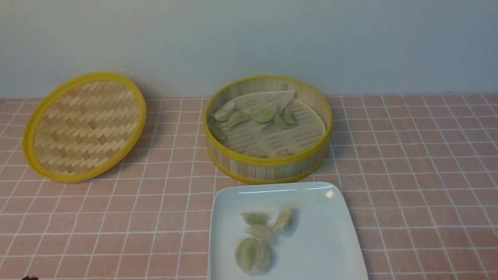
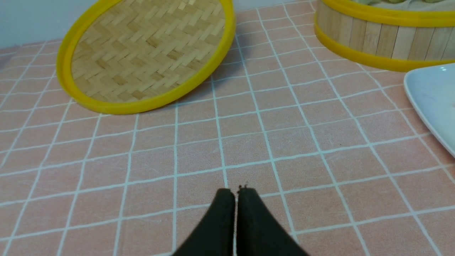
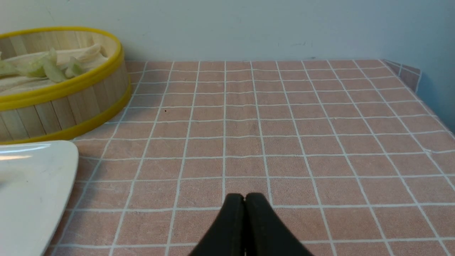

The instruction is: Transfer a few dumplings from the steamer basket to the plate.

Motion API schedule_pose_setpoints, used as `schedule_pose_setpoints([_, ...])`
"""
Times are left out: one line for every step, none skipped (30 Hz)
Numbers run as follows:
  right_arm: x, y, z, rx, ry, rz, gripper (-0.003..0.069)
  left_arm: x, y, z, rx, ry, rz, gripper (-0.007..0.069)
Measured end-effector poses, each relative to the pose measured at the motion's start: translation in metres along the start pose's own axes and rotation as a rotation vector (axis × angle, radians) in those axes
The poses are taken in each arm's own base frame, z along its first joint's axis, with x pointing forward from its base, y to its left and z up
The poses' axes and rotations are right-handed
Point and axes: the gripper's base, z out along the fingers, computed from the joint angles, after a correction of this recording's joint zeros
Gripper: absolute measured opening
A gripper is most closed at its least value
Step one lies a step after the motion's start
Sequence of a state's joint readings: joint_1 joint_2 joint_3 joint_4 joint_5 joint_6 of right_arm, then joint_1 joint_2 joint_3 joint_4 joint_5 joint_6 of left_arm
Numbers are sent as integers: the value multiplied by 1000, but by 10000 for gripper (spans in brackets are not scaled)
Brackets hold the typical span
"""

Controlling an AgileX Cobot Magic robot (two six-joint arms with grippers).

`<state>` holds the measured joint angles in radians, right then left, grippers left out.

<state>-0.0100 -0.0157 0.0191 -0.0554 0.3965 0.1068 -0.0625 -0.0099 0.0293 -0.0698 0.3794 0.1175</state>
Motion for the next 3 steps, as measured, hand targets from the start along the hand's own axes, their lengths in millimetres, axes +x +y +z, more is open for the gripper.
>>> schedule_pose_setpoints([0, 0, 0, 0, 0, 0, -14, 0, 0, 0, 0, 0, 0, -6])
schedule_pose_setpoints([0, 0, 0, 0, 0, 0, -14, 0, 0, 0, 0, 0, 0, -6])
schedule_pose_setpoints([0, 0, 0, 0, 0, 0, -14, 0, 0, 0, 0, 0, 0, -6])
